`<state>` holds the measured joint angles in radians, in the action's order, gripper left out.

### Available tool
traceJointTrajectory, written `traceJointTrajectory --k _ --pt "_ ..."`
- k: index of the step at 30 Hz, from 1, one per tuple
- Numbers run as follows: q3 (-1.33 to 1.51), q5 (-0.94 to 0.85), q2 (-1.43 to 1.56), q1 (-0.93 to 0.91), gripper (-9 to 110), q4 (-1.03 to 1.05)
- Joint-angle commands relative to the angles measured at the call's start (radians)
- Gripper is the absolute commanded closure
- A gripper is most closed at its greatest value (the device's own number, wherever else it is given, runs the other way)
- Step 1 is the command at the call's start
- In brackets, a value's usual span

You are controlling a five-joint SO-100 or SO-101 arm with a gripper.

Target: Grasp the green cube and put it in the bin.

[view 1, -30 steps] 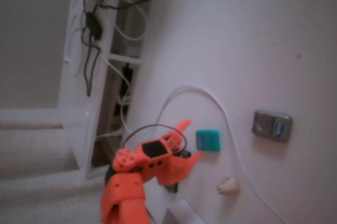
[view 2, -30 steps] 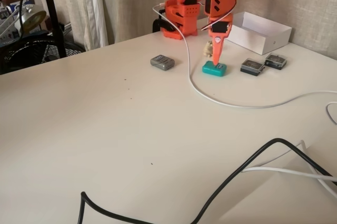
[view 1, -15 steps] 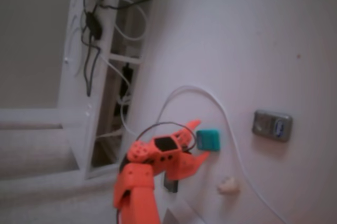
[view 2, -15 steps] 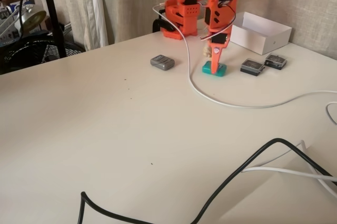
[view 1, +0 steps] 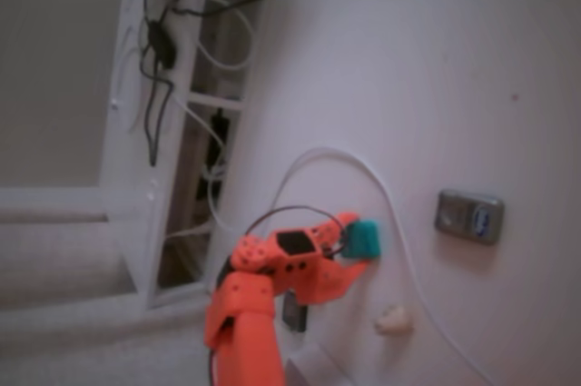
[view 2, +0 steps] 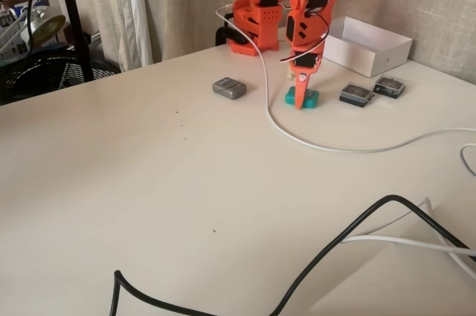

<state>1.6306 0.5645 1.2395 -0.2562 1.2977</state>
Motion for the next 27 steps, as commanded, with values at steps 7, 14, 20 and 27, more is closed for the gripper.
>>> traceJointTrajectory --k 7,14,20,27 --pt "-0.006 -0.009 -0.006 -0.002 110 -0.02" --pt "-0.051 -0.072 0.014 0.006 110 -0.04" --pt "-0.101 -0.242 0.126 0.061 110 -0.212" --pt "-0.107 -0.518 0.365 0.308 110 -0.344"
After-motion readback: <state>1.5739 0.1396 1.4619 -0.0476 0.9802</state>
